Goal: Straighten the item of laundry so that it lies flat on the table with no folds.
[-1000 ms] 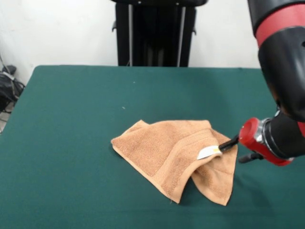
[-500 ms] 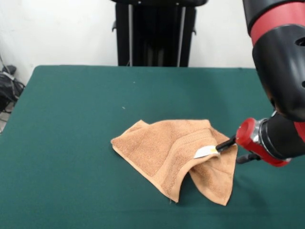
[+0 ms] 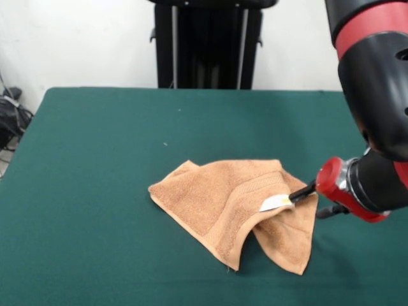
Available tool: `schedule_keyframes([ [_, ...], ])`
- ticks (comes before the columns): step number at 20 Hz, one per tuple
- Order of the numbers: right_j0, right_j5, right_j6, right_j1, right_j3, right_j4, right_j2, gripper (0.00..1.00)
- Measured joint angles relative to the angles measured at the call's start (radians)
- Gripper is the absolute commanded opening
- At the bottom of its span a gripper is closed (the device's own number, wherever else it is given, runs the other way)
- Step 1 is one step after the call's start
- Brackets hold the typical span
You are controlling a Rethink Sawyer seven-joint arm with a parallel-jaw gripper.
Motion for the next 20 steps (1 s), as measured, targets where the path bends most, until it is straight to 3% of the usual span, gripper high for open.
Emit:
schedule_keyframes([
  [9,0.018,0.001,0.0,-0.063,0.037,-0.013,0.0,1.0],
  [15,0.047,0.044,0.0,-0.162,0.098,-0.049,0.0,1.0],
  [20,0.049,0.057,0.0,-0.18,0.09,-0.062,0.0,1.0],
])
